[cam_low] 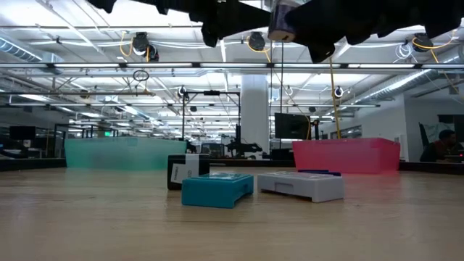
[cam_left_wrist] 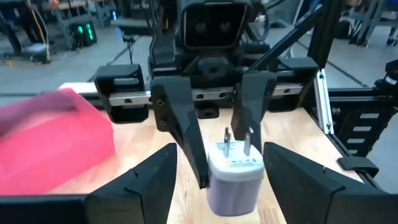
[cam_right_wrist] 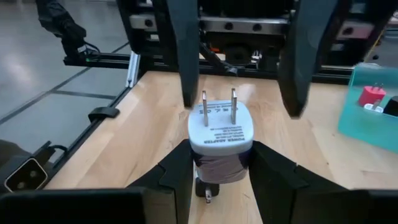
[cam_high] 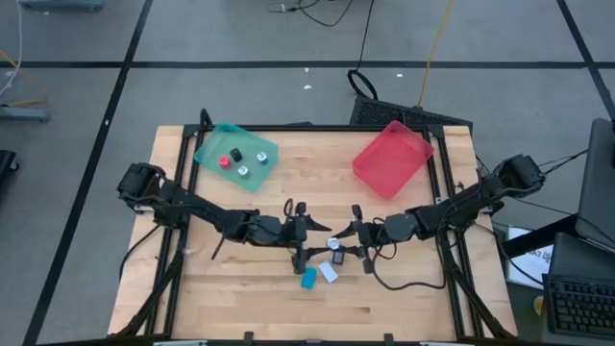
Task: Pick & Place Office items
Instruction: Put the purple charger adapter into the blue bin
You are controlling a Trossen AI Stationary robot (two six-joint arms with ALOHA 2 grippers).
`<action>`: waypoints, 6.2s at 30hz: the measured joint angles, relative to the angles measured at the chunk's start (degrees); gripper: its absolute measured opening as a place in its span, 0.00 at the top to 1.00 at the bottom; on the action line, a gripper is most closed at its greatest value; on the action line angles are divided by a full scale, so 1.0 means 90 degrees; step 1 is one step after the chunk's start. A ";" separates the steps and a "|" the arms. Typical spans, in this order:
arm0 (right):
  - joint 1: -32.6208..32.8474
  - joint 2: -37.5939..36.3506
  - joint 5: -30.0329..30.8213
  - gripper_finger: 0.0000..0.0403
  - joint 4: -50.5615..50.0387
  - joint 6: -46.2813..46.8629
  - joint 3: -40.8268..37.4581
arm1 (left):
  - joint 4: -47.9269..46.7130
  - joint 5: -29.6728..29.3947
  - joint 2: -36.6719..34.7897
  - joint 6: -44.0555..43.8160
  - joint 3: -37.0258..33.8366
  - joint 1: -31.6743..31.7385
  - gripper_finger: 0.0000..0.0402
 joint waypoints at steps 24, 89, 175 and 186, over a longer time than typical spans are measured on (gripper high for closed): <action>-0.0087 0.0039 0.0346 0.71 0.0116 -0.0135 -0.0010 | -0.0491 -0.0693 0.0398 -0.0563 0.0512 0.0071 0.40; -0.0077 -0.0003 0.0396 0.70 0.0272 -0.0215 -0.0010 | -0.1142 -0.0739 0.0049 -0.0667 0.0508 0.0013 0.67; -0.0070 -0.0340 0.0328 0.38 0.0016 0.0232 -0.0005 | 0.4056 -0.2180 0.0014 -0.1676 -0.5054 0.4572 0.70; -0.0070 -0.0340 0.0326 0.38 -0.0034 0.0229 -0.0005 | 0.4032 -0.2338 0.0086 -0.1747 -0.4998 0.4574 0.36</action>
